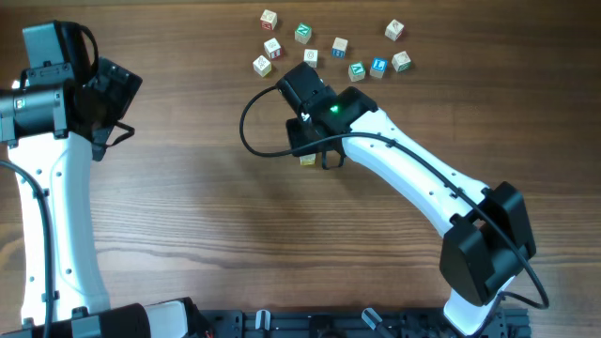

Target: Form a tower

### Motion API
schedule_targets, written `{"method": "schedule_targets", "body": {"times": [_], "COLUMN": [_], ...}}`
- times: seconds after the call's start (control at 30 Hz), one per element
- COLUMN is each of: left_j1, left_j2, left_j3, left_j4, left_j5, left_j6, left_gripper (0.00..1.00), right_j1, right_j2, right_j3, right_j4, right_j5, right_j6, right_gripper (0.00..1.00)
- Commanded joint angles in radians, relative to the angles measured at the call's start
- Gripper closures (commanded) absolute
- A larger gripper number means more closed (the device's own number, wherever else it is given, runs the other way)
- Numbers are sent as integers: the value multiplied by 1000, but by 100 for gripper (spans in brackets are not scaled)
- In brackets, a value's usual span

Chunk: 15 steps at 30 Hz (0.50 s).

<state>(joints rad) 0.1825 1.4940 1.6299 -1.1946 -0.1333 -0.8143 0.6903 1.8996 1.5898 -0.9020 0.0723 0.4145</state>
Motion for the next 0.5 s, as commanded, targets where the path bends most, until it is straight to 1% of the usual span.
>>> {"method": "schedule_targets", "body": {"times": [0.0, 0.47], "left_j1": [5, 5], "left_j2": [-13, -13], "left_j3": [8, 7], "left_j4": [0, 0], "left_j5": [-6, -6], "left_j6": [-5, -5], "left_gripper": [0, 0], "right_j1": [-4, -4], "right_j2": [-8, -7], "right_j3": [-15, -26], "right_j4": [2, 4], "right_j5": [18, 18], "right_j6": [-7, -7], "right_gripper": [57, 57]}}
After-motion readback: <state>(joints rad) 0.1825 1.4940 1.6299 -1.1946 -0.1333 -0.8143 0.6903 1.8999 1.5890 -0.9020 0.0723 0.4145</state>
